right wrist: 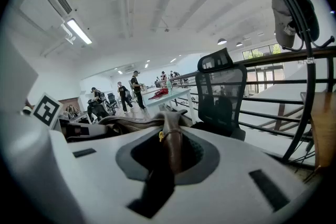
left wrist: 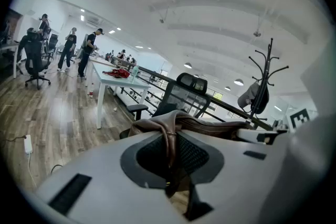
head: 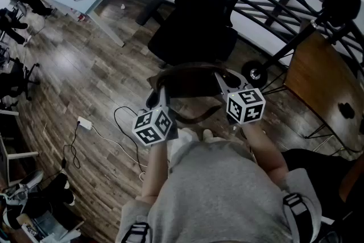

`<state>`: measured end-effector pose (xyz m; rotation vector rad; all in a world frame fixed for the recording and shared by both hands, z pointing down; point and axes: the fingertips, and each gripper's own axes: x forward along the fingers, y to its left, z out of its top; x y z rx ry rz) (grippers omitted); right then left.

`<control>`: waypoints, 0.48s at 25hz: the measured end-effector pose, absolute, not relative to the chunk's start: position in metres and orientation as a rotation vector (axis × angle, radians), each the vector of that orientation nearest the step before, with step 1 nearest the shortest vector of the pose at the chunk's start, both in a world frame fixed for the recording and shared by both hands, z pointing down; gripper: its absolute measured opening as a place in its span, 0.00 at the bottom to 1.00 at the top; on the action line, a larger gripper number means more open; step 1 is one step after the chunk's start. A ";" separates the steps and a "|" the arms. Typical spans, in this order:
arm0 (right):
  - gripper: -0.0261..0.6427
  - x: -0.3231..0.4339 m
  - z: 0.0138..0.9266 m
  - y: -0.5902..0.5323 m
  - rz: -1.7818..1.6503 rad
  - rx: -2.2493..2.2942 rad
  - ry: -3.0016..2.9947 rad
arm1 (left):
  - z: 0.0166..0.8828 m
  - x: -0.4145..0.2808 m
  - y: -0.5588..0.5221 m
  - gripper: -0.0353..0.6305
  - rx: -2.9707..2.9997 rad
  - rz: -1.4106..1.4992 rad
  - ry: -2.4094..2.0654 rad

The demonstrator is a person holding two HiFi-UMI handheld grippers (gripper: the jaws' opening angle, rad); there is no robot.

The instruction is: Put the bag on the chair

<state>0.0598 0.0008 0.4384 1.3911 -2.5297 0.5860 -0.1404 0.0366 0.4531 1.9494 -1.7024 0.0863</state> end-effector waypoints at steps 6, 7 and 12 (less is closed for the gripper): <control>0.11 0.073 0.446 0.033 0.599 1.443 -2.495 | 0.460 -0.127 0.077 0.12 1.972 0.131 -1.669; 0.11 0.073 0.446 0.035 0.592 1.439 -2.494 | 0.461 -0.127 0.080 0.12 1.965 0.123 -1.674; 0.11 0.074 0.444 0.036 0.557 1.406 -2.513 | 0.460 -0.125 0.084 0.12 1.939 0.083 -1.708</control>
